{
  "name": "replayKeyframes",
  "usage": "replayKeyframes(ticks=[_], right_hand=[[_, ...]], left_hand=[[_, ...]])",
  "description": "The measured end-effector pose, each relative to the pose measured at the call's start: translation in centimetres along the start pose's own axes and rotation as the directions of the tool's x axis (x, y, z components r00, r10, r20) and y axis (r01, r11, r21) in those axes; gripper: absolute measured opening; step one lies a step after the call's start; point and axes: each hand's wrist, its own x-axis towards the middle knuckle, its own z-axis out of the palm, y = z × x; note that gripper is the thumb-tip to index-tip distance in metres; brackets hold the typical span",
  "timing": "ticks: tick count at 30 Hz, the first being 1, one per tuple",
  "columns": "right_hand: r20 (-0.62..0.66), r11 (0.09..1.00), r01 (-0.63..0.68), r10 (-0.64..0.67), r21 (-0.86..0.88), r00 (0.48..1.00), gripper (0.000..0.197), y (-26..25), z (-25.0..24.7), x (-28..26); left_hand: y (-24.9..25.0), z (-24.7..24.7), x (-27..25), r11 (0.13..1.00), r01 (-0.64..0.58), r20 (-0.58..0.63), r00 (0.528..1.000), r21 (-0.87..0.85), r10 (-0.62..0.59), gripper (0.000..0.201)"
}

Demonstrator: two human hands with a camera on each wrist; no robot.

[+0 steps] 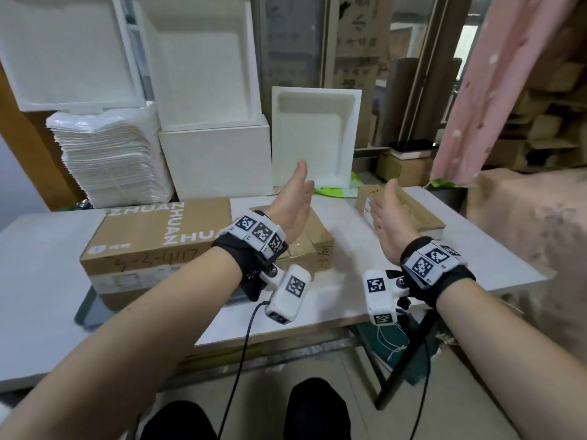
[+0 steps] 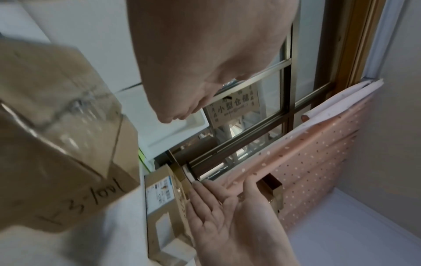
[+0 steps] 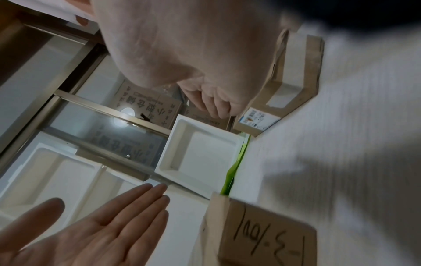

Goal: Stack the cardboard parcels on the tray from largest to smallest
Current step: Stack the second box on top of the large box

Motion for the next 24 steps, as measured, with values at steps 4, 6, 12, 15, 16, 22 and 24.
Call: replayKeyframes(ticks=[4, 6, 12, 15, 16, 22, 24], right_hand=[[-0.093, 0.997, -0.060, 0.055, -0.047, 0.994, 0.091, 0.1, -3.1, 1.5], [-0.108, 0.997, -0.051, 0.045, -0.054, 0.993, 0.082, 0.1, -4.9, 2.4], [-0.178, 0.998, -0.008, -0.004, -0.066, 0.984, 0.090, 0.1, -8.7, 4.2], [-0.233, 0.997, 0.034, -0.049, -0.067, 0.971, 0.093, 0.4, -10.5, 5.4], [-0.266, 0.996, 0.054, -0.072, -0.074, 0.961, 0.089, 0.4, -11.1, 5.7], [-0.348, 0.988, 0.030, -0.082, -0.150, 0.934, 0.066, 2.4, -13.3, 7.6], [-0.355, 0.987, -0.015, -0.043, -0.159, 0.934, 0.069, 3.1, -13.4, 8.1]], left_hand=[[-1.3, 3.7, 2.4, 0.999, 0.047, 0.027, 0.999, 0.008, -0.047, 0.085], [-2.0, 5.4, 3.7, 0.997, 0.067, 0.049, 0.997, 0.024, -0.068, 0.085], [-4.4, 9.3, 6.5, 0.996, 0.082, 0.093, 0.992, 0.030, -0.084, 0.075], [-6.1, 10.5, 7.9, 0.993, 0.111, 0.108, 0.988, 0.028, -0.114, 0.082], [-6.6, 11.0, 8.2, 0.992, 0.121, 0.108, 0.987, 0.016, -0.122, 0.081], [-8.5, 12.7, 9.0, 0.993, 0.114, 0.119, 0.987, -0.033, -0.109, 0.070], [-8.9, 12.8, 8.9, 0.993, 0.111, 0.124, 0.987, -0.039, -0.105, 0.065]])
